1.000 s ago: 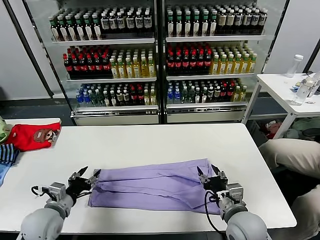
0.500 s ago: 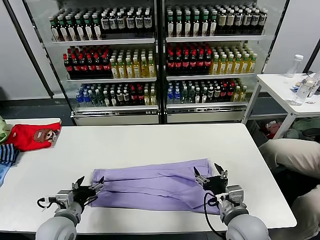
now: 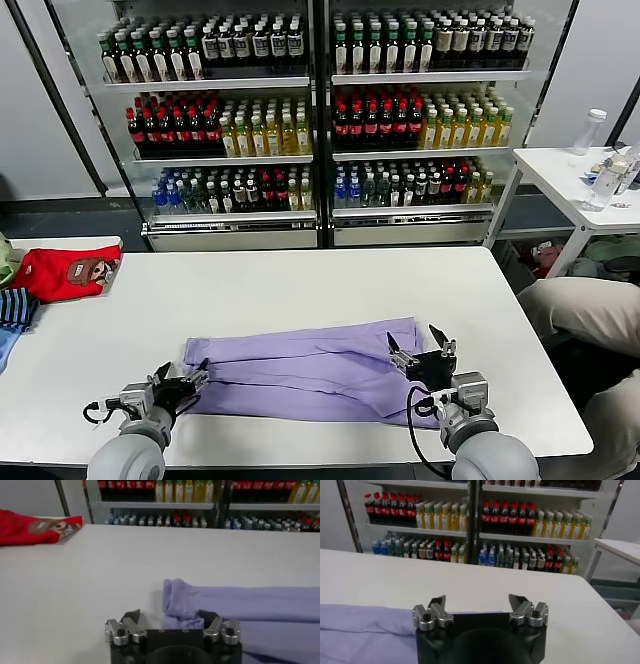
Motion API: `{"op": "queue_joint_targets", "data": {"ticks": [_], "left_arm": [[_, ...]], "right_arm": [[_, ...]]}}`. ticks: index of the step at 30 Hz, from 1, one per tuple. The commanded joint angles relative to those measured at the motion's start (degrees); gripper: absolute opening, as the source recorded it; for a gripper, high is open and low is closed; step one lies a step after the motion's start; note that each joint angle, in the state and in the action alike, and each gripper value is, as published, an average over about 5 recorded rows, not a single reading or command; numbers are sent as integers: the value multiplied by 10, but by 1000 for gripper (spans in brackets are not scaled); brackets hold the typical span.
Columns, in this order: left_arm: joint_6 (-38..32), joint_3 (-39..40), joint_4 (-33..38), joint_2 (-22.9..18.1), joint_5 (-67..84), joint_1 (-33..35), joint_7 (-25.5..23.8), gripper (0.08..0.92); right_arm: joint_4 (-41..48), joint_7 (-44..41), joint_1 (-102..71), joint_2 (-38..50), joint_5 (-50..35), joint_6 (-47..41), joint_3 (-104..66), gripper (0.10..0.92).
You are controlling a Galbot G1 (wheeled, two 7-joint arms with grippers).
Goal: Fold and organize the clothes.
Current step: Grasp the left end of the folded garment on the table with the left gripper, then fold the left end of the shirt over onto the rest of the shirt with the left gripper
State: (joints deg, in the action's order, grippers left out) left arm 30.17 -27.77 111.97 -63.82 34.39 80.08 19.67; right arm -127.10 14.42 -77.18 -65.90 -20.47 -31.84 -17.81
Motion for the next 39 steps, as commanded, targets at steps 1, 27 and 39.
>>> {"op": "queue_joint_targets", "data": {"ticks": [1, 27, 39], "left_arm": [[6, 11, -3, -7, 8, 3, 17, 646], [-35, -249, -22, 64, -313, 23, -62, 115], [4, -115, 144, 16, -187, 42, -106, 115]], "right_arm": [[-1, 0, -1, -1, 3, 0, 0, 823], [-3, 0, 13, 7, 5, 1, 2, 823], [-6, 0, 15, 7, 6, 1, -4, 823]]}}
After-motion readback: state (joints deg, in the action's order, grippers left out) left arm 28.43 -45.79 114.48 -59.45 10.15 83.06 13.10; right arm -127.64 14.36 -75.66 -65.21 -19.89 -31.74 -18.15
